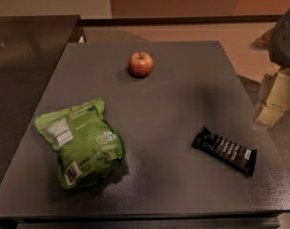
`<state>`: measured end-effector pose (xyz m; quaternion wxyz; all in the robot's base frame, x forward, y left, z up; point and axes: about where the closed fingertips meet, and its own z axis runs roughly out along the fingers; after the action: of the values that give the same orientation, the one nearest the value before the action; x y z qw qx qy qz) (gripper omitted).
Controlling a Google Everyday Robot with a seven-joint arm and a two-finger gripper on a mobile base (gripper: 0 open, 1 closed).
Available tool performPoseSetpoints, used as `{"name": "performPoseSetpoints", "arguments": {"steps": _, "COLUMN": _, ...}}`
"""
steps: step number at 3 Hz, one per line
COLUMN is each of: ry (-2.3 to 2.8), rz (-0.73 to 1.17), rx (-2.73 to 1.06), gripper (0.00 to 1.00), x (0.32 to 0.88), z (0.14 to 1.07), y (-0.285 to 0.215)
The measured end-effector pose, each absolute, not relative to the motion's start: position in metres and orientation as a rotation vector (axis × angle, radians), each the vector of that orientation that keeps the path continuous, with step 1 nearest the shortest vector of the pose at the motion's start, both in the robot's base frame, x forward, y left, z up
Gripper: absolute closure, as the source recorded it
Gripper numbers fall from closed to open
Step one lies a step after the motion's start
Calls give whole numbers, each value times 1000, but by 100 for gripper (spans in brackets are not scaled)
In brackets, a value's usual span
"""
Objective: Pick rxbar chocolate
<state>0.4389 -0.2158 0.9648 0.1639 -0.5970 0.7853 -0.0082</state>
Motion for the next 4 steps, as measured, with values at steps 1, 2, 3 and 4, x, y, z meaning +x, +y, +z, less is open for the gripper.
{"name": "performPoseSetpoints", "arguments": {"steps": 1, "ry": 2262, "rz": 88, "rx": -1637, "gripper": 0, "x": 430, "z": 947, "y": -215}}
{"name": "performPoseSetpoints", "arguments": {"steps": 2, "ry": 2262, "rz": 176, "rx": -1579, "gripper": 0, "x": 417, "z": 929, "y": -209}}
{"name": "performPoseSetpoints", "arguments": {"steps": 3, "ry": 2247, "rz": 253, "rx": -1533, "gripper": 0, "x": 404, "z": 910, "y": -199}}
{"name": "performPoseSetpoints", "arguments": {"steps": 4, "ry": 2229, "rz": 318, "rx": -1506, "gripper": 0, "x": 399, "z": 891, "y": -185}}
